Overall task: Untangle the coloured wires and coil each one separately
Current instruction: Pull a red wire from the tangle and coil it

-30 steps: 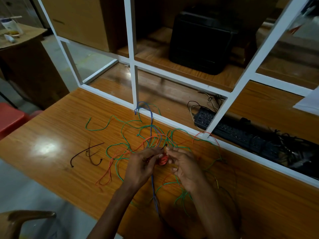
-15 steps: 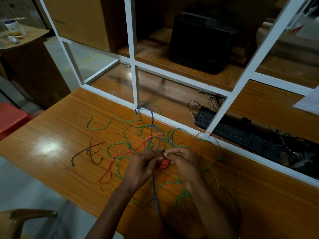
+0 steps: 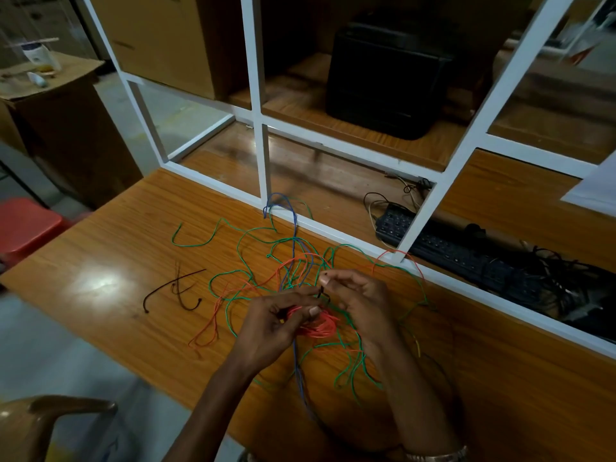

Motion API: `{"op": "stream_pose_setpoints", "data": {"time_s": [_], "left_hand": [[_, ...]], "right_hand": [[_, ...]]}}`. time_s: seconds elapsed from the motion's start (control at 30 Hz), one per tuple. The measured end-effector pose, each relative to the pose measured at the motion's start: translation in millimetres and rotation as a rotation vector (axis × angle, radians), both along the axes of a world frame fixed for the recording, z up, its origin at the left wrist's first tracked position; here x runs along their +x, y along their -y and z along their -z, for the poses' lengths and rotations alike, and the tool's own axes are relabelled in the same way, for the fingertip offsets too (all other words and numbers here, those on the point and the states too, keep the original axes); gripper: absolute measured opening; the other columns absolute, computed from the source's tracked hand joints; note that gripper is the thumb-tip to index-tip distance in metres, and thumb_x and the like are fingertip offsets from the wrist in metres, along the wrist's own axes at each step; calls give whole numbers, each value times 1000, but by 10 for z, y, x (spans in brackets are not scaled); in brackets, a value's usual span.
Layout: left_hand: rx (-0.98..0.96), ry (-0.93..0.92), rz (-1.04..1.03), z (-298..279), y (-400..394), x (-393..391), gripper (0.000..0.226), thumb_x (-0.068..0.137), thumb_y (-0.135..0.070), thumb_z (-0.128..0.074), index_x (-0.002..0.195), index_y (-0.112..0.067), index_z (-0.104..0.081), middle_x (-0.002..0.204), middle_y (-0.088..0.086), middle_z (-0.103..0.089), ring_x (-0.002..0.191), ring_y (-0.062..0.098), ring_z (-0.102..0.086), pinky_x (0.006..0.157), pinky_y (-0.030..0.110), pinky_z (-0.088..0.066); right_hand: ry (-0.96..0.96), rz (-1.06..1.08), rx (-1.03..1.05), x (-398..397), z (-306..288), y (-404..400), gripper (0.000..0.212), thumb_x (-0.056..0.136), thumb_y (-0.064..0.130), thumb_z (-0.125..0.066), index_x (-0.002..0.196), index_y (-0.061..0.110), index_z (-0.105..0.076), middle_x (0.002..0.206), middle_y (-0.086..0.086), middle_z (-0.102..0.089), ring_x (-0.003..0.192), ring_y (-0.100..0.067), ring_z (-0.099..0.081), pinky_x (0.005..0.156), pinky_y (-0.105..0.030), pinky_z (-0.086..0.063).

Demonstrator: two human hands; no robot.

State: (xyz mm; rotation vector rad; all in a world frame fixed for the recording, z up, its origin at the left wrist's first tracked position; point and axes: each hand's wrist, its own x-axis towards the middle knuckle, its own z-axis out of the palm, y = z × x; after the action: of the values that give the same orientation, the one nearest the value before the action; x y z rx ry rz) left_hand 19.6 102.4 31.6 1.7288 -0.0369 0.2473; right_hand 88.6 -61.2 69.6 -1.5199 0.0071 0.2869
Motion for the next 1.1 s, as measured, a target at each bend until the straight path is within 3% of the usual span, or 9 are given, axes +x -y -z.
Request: {"op": "stream_pose_setpoints", "data": {"time_s": [0.17, 0.27, 0.4, 0.5, 0.63, 0.77, 0.9, 1.0, 1.1], "left_hand": [[-57, -14, 57, -37, 74, -147, 12, 92, -5, -77, 100, -10, -84, 110, -2, -81, 112, 18, -75, 94, 33, -59], [-169, -73, 82, -51, 150, -232, 11, 94, -11, -75, 101, -13, -83, 102, 7, -81, 100, 28, -78, 86, 37, -61], [-201, -106, 115, -70, 162, -253, 9, 95, -14, -74, 101, -11, -80, 84, 13, -78, 77, 19, -75, 72, 26, -56], [-114, -172, 147, 15, 176, -249, 6, 98, -12, -73, 96, -7, -77, 78, 12, -76, 71, 19, -73, 66, 29, -53], [-128, -237, 93, 114, 157, -236, 8, 96, -17, -75, 90, -12, -75, 81, 15, -76, 66, 27, -74, 62, 37, -53], [-148, -255, 42, 83, 101, -175, 8, 94, -5, -76, 87, -7, -76, 92, 18, -76, 70, 40, -76, 60, 31, -56], [-281, -279, -88, 40, 64, -165, 10, 92, 2, -75, 85, -6, -75, 87, 18, -77, 70, 31, -77, 56, 23, -55], [-300, -280, 11, 16, 72, -220, 1, 91, 6, -73, 92, 5, -73, 80, 20, -75, 64, 23, -76, 56, 22, -55], [-319, -256, 108, -59, 157, -299, 16, 89, 3, -74, 97, 16, -68, 69, 14, -74, 57, 17, -73, 55, 21, -54]], "right_hand": [[-11, 111, -9, 120, -82, 85, 4, 94, 13, -71, 98, 15, -71, 94, 3, -79, 79, 0, -67, 59, -18, -47], [19, 235, 6, 273, -162, 184, 2, 96, 13, -69, 97, 15, -68, 92, 2, -78, 79, 0, -68, 61, -22, -47], [118, 256, -19, 237, -185, 191, 4, 96, 10, -69, 99, 7, -69, 88, -1, -77, 73, 0, -68, 59, -14, -47], [211, 151, -58, 153, -237, 162, 2, 94, 9, -72, 96, 9, -71, 89, -6, -77, 76, -4, -70, 65, -14, -50], [408, -89, -178, 74, -334, 108, 10, 88, 8, -79, 89, 17, -74, 87, 2, -77, 85, -19, -71, 81, -32, -56], [427, -215, -137, -6, -447, 32, 6, 89, 7, -78, 90, 13, -75, 86, -5, -75, 81, -17, -68, 77, -35, -56], [462, -249, -109, -2, -547, 5, 6, 89, 8, -77, 90, 13, -74, 86, -8, -74, 81, -24, -69, 75, -40, -56], [491, -166, -158, 86, -552, -11, 4, 89, 6, -77, 91, 9, -74, 85, -3, -76, 81, -18, -69, 77, -31, -56], [458, -33, -215, 309, -426, 19, 3, 89, 4, -76, 90, 5, -74, 84, -8, -76, 76, -9, -65, 74, -20, -53]]}}
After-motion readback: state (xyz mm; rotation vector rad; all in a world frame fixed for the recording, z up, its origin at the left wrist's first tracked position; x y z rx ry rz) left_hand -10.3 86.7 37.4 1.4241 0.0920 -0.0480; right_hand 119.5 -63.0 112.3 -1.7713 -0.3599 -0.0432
